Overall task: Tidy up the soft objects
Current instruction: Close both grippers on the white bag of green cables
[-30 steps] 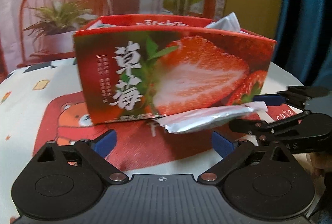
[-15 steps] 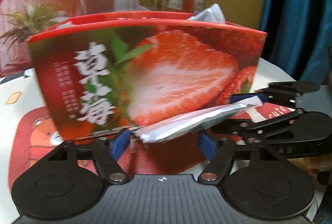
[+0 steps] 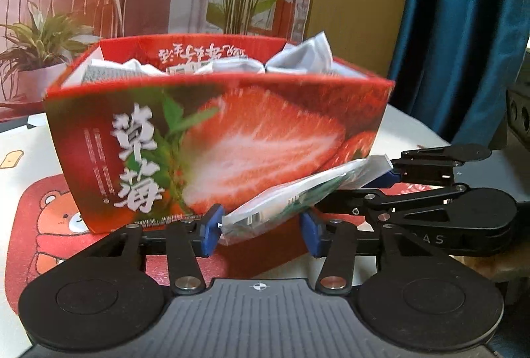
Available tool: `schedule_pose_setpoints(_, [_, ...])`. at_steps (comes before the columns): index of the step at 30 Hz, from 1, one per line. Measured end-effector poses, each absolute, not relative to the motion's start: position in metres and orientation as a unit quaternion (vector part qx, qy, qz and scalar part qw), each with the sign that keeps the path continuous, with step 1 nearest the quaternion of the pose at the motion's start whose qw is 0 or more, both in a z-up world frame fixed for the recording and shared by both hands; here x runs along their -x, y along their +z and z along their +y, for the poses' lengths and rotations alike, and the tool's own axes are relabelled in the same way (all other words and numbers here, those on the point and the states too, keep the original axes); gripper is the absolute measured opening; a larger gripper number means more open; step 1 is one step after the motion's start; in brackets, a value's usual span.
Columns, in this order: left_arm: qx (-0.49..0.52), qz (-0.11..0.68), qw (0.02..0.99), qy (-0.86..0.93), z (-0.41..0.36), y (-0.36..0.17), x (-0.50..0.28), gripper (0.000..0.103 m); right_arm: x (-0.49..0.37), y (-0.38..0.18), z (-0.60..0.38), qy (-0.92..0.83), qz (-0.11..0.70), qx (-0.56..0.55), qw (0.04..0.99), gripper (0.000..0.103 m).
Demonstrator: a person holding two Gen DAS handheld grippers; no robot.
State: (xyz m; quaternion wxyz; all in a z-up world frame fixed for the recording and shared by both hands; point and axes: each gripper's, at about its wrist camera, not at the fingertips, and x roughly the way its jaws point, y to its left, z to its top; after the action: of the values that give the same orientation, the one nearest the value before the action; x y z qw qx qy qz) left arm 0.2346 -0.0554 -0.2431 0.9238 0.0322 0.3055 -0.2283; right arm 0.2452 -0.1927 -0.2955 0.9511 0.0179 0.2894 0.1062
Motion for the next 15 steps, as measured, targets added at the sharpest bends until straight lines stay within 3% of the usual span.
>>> schedule_pose_setpoints(15, [0.113, 0.334, 0.912, -0.208, -0.024, -0.242, -0.206, 0.052, -0.219, -0.279, -0.198, 0.143, 0.301, -0.105, 0.937, 0.029])
